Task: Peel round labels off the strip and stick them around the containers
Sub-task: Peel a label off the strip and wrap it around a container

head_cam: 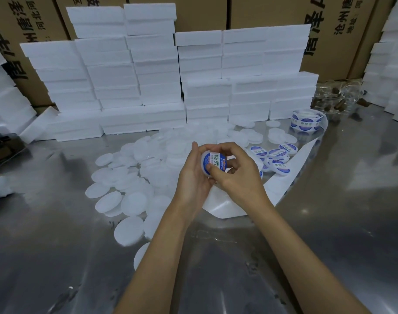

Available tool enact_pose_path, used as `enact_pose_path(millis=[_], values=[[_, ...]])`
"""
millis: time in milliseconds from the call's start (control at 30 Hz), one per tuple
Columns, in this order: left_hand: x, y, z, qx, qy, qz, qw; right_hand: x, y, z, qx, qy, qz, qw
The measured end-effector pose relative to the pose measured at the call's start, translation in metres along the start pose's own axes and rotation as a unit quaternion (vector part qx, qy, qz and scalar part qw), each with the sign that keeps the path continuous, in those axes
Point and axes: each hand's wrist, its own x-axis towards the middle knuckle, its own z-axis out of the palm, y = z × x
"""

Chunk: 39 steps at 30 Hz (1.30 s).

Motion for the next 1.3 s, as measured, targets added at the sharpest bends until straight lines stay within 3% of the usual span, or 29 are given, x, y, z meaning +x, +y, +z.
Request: enact_pose_path(millis=[167, 467, 633, 733, 867, 1133, 1300], values=[[-0.001, 0.002, 0.001, -0.019, -0.006, 0.008, 1.000, -0.001, 0.000, -0.002, -0.017, 0.008, -0.011, 1.000], [-0.001, 0.006, -0.005, -0.149, 0.002, -0.035, 0.988, -0.002, 0.005, 0.000, -0.084, 0.025, -0.024, 0.996], [-0.002, 0.005, -0.002, -0.190, 0.002, -0.047, 0.981, -0.007, 0.008, 0.000, -0.247, 0.059, 0.001, 0.967], [-0.003, 0.004, 0.000, -0.184, -0.007, -0.062, 0.981, -0.008, 0.009, -0.001, -0.259, 0.032, -0.006, 0.965], [-0.004, 0.004, 0.003, -0.186, 0.002, -0.076, 0.980, -0.006, 0.011, -0.006, -0.294, 0.067, -0.037, 0.953], [-0.005, 0.001, 0.009, -0.124, -0.025, -0.064, 0.990, -0.008, 0.010, 0.001, -0.370, 0.110, 0.028, 0.922], [-0.005, 0.000, 0.008, -0.084, -0.036, -0.073, 0.993, -0.006, 0.018, -0.003, -0.347, 0.118, 0.033, 0.930]])
